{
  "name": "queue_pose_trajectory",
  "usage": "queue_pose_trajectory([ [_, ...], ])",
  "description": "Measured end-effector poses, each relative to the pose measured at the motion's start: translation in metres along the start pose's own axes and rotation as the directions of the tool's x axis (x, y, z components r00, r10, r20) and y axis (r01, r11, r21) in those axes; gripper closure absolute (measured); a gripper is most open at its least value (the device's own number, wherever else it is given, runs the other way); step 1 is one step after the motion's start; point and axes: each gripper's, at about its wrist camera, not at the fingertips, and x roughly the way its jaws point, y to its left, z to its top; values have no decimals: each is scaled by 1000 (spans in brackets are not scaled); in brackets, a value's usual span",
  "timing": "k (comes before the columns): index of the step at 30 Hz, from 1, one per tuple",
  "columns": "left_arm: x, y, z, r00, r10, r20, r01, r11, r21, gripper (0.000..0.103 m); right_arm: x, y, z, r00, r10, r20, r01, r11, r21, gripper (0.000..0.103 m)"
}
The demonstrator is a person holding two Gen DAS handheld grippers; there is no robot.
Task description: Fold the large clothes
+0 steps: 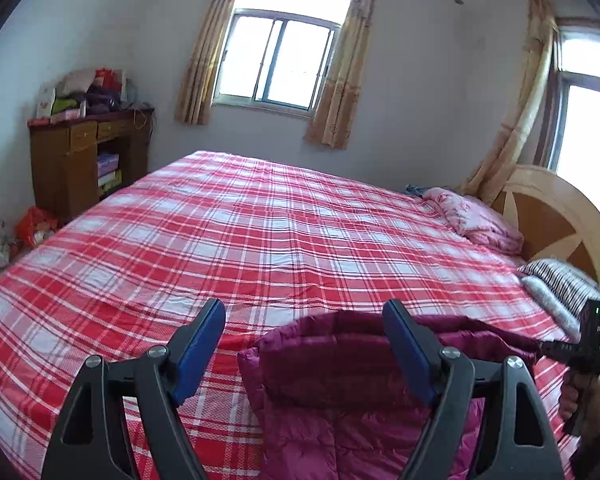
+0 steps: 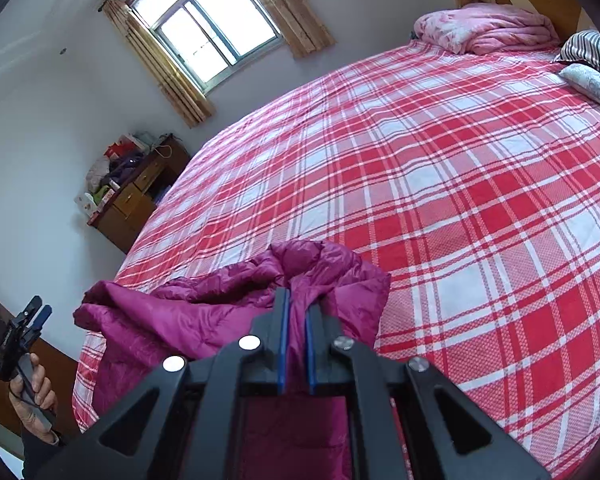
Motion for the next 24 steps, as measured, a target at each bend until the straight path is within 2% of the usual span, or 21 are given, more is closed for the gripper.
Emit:
queue_pose_trajectory([
  [2,6,-31,-14,1000,5,8,-6,994,114,20,16,-7,3,1000,-9,-19,10,1000,26,93],
  [5,31,-81,-46,999,24,-32,-14,953,304,18,34,-14,4,999,-32,-33,33,998,56,93],
  [8,70,-104,-73,990,114,-78,-77,925,372,18,45,-17,5,997,-62,-35,64,994,90,91],
  [9,82,-106,-79,985,147,-93,-102,921,376,18,45,-13,5,996,-89,-33,91,992,82,89],
  [11,108,-106,-89,964,231,-133,-167,912,374,18,42,-1,5,992,-124,-10,124,991,49,70],
  [13,128,-96,-97,939,291,-185,-215,914,345,18,34,17,4,986,-159,48,160,987,-6,55],
  [14,134,-91,-99,930,307,-202,-232,917,325,18,27,29,2,978,-188,94,192,980,-42,40],
  [16,142,-82,-103,917,324,-232,-254,923,288,18,13,49,-4,957,-219,192,237,968,-77,22],
  [18,146,-76,-105,911,338,-235,-273,923,270,18,7,66,-13,947,-206,244,234,968,-91,22],
  [19,147,-75,-105,908,346,-235,-282,922,266,18,10,76,-19,955,-175,240,205,973,-106,22],
  [21,154,-72,-105,904,352,-244,-292,923,251,18,34,101,-30,975,-116,187,150,973,-177,22],
  [22,156,-71,-104,900,355,-254,-297,924,241,18,48,112,-34,981,-113,156,146,964,-224,23],
  [24,157,-67,-99,889,362,-281,-309,926,217,18,74,132,-42,988,-112,108,141,938,-316,31],
])
